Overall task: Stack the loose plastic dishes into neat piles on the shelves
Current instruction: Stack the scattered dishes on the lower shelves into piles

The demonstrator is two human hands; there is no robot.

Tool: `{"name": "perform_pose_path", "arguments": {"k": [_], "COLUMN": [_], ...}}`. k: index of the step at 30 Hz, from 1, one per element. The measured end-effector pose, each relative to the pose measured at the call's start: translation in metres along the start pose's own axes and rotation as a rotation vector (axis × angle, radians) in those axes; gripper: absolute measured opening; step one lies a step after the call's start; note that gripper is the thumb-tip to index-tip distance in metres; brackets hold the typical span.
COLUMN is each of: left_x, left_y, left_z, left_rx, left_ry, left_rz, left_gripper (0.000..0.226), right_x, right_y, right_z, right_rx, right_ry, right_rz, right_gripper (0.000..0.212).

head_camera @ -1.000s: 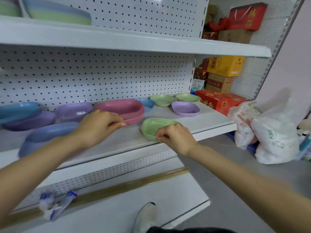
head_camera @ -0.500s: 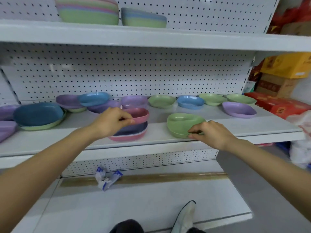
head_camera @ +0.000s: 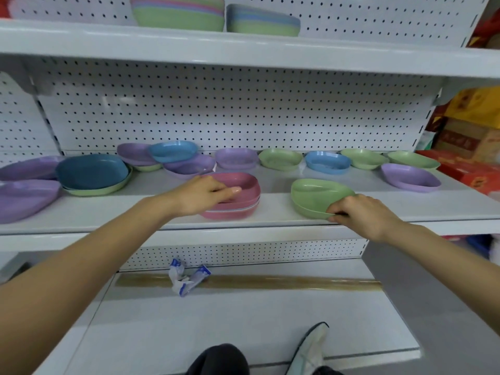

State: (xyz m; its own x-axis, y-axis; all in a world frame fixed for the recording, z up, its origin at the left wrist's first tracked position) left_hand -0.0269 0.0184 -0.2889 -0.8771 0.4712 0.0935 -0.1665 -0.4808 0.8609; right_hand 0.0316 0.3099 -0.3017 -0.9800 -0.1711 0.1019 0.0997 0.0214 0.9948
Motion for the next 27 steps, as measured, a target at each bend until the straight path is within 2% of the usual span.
{"name": "perform_pose_path", "arguments": {"k": [2, 7, 12, 18, 20, 22, 23, 25, 27], "left_x": [0.000, 0.003, 0.005, 0.011, 0.013, 0.011, 0.009, 0.002, -0.010], "left_y": [0.002, -0.010, -0.014, -0.019, -0.018, -0.012, -0.005, 0.016, 0.039], "left_z": [0.001, -0.007, -0.007, -0.014, -0.018, -0.019, -0.019, -0.028, -0.043], "left_rx": [-0.018, 0.147, 0.241, 0.311, 0.275, 0.119, -0.010, -0.266, -0.420], "left_ry": [0.028, 0.098, 0.126, 0.140, 0.150, 0.138, 0.120, 0.113, 0.114], "left_rz": [-0.033, -0.203, -0.235, -0.225, -0.207, -0.154, -0.084, 0.142, 0.356], "left_gripper": [0.052, 0.062, 0.059, 0.065, 0.074, 0.085, 0.082, 0.068, 0.063], "right_x": [0.001, 0.007, 0.014, 0.023, 0.028, 0.031, 0.032, 0.035, 0.038], "right_y": [0.005, 0.014, 0.019, 0.027, 0.032, 0.039, 0.043, 0.051, 0.056], "right_z": [-0.002, -0.009, -0.019, -0.033, -0.038, -0.048, -0.055, -0.074, -0.098], "right_rx": [-0.001, 0.041, 0.080, 0.109, 0.194, 0.360, 0.439, 0.537, 0.525], "right_ry": [0.001, 0.005, 0.033, 0.013, 0.004, 0.015, 0.030, 0.083, 0.159], "right_rz": [0.025, 0.080, 0.119, 0.170, 0.171, 0.191, 0.206, 0.214, 0.192], "right_gripper": [0.030, 0.035, 0.035, 0.039, 0.042, 0.044, 0.045, 0.047, 0.045]}}
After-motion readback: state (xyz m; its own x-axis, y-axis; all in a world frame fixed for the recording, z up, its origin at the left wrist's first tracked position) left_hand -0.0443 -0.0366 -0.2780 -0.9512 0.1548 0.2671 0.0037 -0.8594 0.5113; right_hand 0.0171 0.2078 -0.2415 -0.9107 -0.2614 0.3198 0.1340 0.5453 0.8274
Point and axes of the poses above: each hand's wrist, its own x-axis towards the middle knuckle, its own y-axis out of the back of the hand, z = x × y, the point moved 5 cm from there along x, towards the middle knuckle
